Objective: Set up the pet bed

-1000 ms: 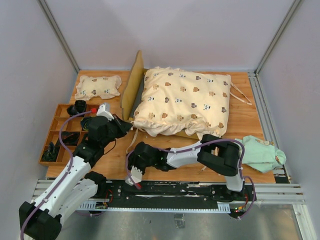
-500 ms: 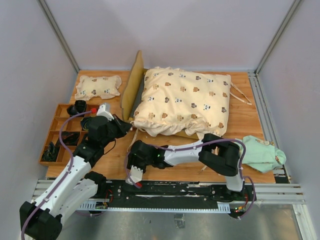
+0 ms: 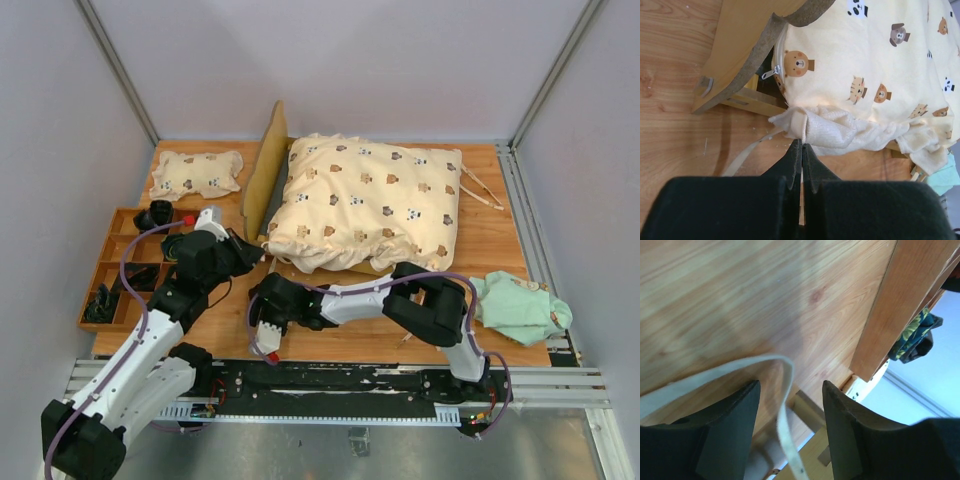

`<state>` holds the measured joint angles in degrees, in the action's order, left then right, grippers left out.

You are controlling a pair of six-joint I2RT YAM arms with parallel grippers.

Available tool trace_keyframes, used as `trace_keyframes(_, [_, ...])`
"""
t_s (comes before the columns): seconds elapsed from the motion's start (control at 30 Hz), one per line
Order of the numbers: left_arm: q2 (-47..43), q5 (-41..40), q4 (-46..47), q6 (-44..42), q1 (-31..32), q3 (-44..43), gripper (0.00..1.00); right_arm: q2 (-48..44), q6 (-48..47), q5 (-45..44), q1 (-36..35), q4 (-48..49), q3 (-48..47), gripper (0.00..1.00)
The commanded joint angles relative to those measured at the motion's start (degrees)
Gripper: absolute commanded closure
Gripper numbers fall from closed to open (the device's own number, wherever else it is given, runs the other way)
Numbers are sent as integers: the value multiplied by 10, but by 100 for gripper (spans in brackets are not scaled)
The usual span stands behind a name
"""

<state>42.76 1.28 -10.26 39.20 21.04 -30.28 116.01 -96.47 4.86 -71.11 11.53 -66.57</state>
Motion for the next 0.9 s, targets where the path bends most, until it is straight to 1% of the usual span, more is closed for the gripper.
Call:
trace_keyframes(0.0, [5,14,22,-9,-8,-8,100,44,-59,30,-3,-32,-23,45])
trace_keyframes(0.07, [4,14,20,-13,-9,-9,100,46,-80,35,-7,-43,-25,46])
trace_keyframes(0.13, [5,13,21,-13,-11,-8,100,51,-83,39,-10,-81,-47,51])
trace_keyframes(0.2, [7,15,27,-14,-13,-6,100,58,-87,46,-10,-117,-69,61])
trace_keyframes(0.27, [12,16,30,-15,-15,-4,100,64,-94,53,-14,-120,-70,70])
trace_keyframes(0.43, [20,24,31,-17,-20,-1,100,76,-87,66,-18,-133,-73,99])
trace_keyframes(0.53, [13,18,27,-20,-25,2,100,62,-51,80,-19,-116,-58,100])
trace_keyframes(0.6, [9,9,21,-22,-29,5,100,36,15,96,-16,-92,-48,100])
trace_keyframes(0.63, [6,5,16,-21,-30,6,100,17,63,109,-13,-67,-39,100])
trace_keyframes(0.73, [1,3,8,-17,-33,10,100,-57,225,143,-3,46,21,100])
trace_keyframes(0.8, [1,6,3,-16,-33,18,100,-102,344,116,1,149,75,100])
trace_keyframes(0.87, [2,3,-5,-11,-33,31,100,-127,450,59,3,187,98,100])
